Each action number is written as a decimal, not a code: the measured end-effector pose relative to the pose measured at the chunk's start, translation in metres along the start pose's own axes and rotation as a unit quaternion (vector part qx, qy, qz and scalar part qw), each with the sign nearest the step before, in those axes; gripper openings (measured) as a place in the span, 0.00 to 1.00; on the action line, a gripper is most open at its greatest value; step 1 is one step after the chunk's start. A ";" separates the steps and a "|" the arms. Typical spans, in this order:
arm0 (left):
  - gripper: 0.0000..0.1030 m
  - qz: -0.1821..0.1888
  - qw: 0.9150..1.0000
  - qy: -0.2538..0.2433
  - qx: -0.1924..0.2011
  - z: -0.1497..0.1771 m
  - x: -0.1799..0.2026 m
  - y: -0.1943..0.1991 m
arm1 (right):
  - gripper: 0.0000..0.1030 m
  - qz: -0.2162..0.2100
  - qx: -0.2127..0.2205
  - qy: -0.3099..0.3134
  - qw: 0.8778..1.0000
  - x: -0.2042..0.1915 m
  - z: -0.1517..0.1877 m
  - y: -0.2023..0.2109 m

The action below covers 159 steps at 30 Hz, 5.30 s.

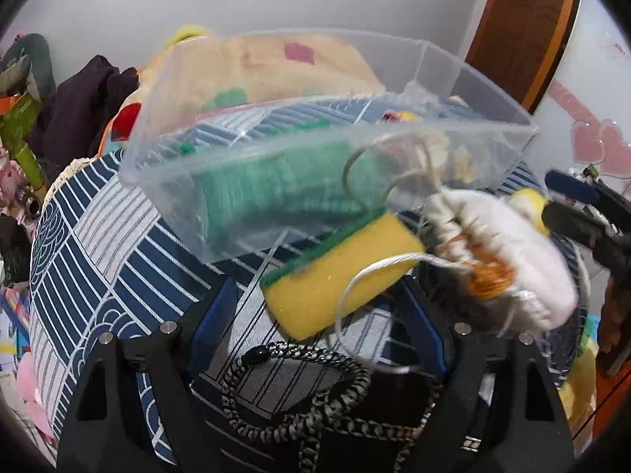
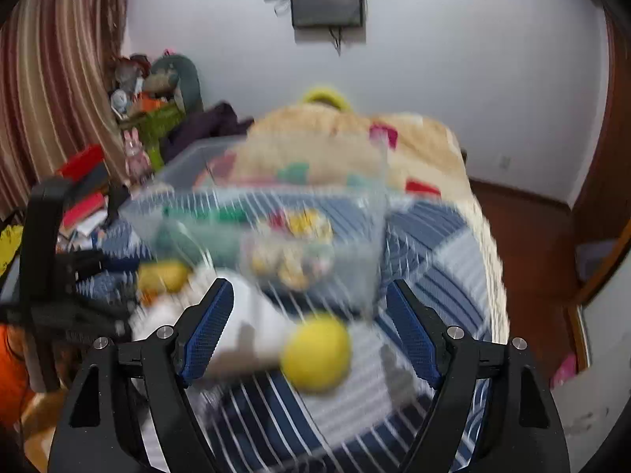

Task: Organize soft objects
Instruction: 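Grasp the yellow sponge with the left tool while the right tool grasps the yellow felt ball, then release the sponge into the box with the left tool while the right tool releases the ball there, then grasp the black chain-strap bag with the left tool while the right tool grasps the white pouch, then place the white pouch into the box with the right tool while the left tool drops the black bag in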

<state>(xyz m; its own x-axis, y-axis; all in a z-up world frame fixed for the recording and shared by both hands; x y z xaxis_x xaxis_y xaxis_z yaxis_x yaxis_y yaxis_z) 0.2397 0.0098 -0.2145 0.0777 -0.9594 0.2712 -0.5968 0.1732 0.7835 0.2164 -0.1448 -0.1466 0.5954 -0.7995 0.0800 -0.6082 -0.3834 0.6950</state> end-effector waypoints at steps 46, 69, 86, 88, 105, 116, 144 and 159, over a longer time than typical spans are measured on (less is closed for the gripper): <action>0.51 -0.031 0.995 -0.003 0.091 -0.075 -0.001 0.036 | 0.37 -0.029 0.032 -0.005 0.999 -0.014 -0.059 -0.032; 0.89 -0.022 0.992 -0.053 0.111 -0.037 0.005 0.084 | 0.84 -0.038 0.059 0.033 0.997 -0.032 -0.043 0.010; 0.89 -0.015 1.000 0.007 0.020 0.047 -0.038 0.050 | 0.54 -0.124 0.000 -0.001 0.992 -0.053 0.005 -0.022; 0.89 -0.009 1.000 0.007 0.021 0.052 -0.037 0.052 | 0.46 -0.121 0.007 0.004 0.993 -0.055 0.004 -0.019; 0.16 0.059 0.998 -0.028 0.010 0.079 0.010 0.078 | 0.17 -0.087 0.058 -0.010 0.994 -0.043 -0.004 0.015; 0.15 0.078 0.991 -0.025 0.105 0.018 0.022 0.132 | 0.17 -0.058 0.126 -0.016 0.990 -0.028 -0.031 0.052; 0.15 0.035 0.980 0.005 0.198 -0.110 0.013 0.075 | 0.17 -0.018 0.100 -0.017 0.995 -0.012 -0.069 -0.005; 0.18 -0.012 0.993 0.029 0.118 -0.102 -0.006 0.011 | 0.20 -0.016 0.047 -0.010 0.999 -0.014 -0.053 -0.033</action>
<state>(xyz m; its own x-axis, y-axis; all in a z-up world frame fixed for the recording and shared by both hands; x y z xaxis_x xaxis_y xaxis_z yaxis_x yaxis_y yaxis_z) 0.3139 0.0403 -0.1502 0.1369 -0.9470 0.2907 -0.7636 0.0861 0.6399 0.2560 -0.0968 -0.1325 0.6058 -0.7944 0.0443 -0.6356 -0.4497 0.6275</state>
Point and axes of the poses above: each gripper's, at about its wrist camera, not at the fingertips, and y roughly against the way its jaws point, x to its right, z to its underside, the point moved 7 cm from there along -y, roughly the way its jaws point, and after that the axes turned 13 degrees about y, right-handed, at the moved point
